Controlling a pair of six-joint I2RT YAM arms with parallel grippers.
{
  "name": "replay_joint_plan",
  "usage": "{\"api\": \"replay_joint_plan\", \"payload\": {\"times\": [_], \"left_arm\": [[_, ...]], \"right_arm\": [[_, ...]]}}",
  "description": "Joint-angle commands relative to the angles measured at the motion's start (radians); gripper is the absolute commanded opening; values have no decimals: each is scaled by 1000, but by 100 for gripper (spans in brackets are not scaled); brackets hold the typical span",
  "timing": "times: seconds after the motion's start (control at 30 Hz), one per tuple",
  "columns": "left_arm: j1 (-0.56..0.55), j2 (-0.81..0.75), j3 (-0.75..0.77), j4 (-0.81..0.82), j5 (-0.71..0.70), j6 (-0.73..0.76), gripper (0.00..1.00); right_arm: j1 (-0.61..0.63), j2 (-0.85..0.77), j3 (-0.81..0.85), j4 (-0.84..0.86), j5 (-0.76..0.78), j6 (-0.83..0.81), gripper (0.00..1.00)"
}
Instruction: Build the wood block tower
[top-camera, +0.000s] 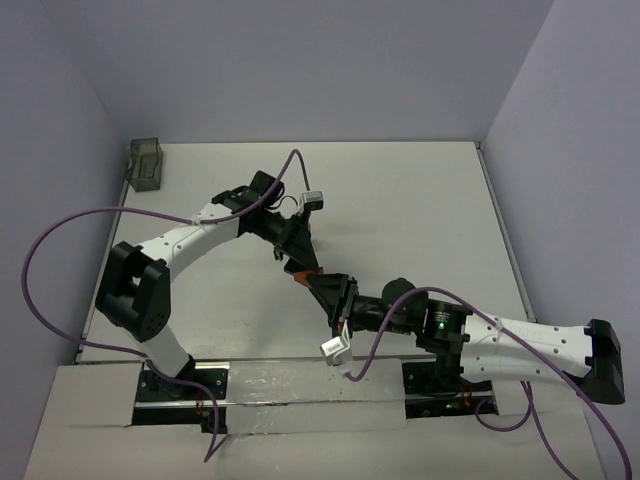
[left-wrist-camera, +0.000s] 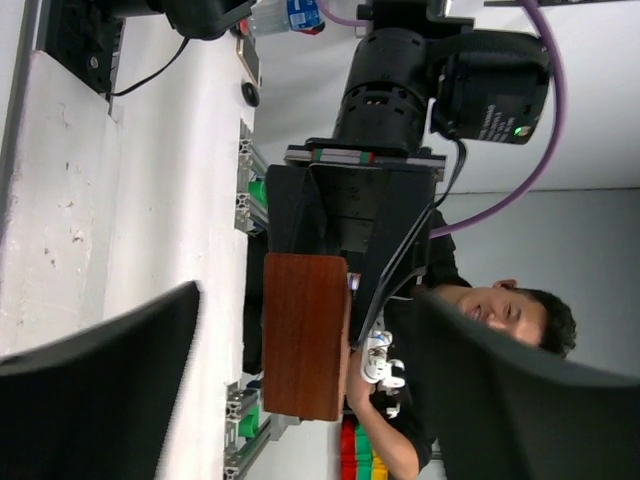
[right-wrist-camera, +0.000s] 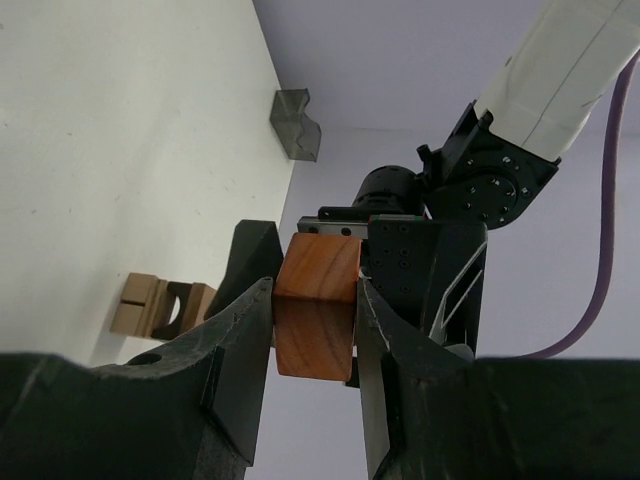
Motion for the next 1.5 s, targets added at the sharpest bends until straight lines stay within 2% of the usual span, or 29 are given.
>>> {"api": "replay_joint_plan", "payload": {"times": [0.0, 0.07, 0.13, 0.2, 0.27, 0.4, 0.53, 0.7, 0.77, 0.8, 0.83, 0.9, 0.93, 0.97, 1.0, 1.13, 1.17, 1.23, 1.33, 1.4, 1.47], "left_arm": [[30, -24, 55, -62, 198, 88, 99], [61, -10, 82, -130, 195, 164, 99], [134, 36, 141, -320, 203, 363, 99], [235, 100, 221, -528, 210, 613, 99], [344, 152, 285, -645, 208, 827, 99], [466, 171, 356, -710, 212, 937, 99], [515, 159, 354, -710, 152, 976, 99], [534, 162, 352, -708, 54, 984, 99], [550, 164, 371, -694, 4, 942, 99], [561, 155, 372, -662, -17, 850, 99], [562, 153, 363, -598, -50, 843, 99], [587, 17, 227, -123, -220, 387, 99], [590, -29, 178, -67, -289, 277, 99], [612, -62, 154, 39, -337, 223, 99], [622, -69, 160, 71, -366, 213, 99], [625, -48, 203, 13, -393, 291, 99], [627, -66, 171, 53, -396, 300, 99], [627, -112, 138, 81, -403, 336, 99], [627, -155, 109, 45, -434, 475, 99], [627, -159, 117, -37, -449, 596, 99], [630, -164, 100, -64, -453, 645, 99]], "right_arm": [[5, -3, 93, -31, -10, 86, 18], [-2, -3, 114, -61, -24, 115, 10], [-27, 3, 149, -99, -48, 175, 1], [-52, 18, 195, -154, -82, 238, 0], [-128, 51, 264, -236, -165, 310, 0], [-279, 127, 394, -361, -314, 383, 0], [-462, 274, 534, -475, -466, 468, 0], [-556, 442, 698, -548, -582, 547, 0], [-577, 511, 765, -578, -606, 584, 0], [-587, 547, 801, -586, -616, 596, 0], [-592, 549, 802, -596, -617, 605, 0], [-604, 604, 860, -609, -636, 635, 0], [-607, 620, 877, -611, -640, 644, 0], [-610, 638, 892, -612, -649, 651, 0], [-614, 651, 905, -615, -658, 663, 0], [-624, 731, 978, -691, -699, 632, 0], [-624, 777, 1027, -813, -728, 592, 0], [-626, 877, 1148, -911, -743, 544, 0], [-652, 991, 1280, -1101, -793, 464, 2], [-661, 1029, 1317, -1119, -797, 419, 2], [-664, 1048, 1325, -1110, -796, 396, 1]]}}
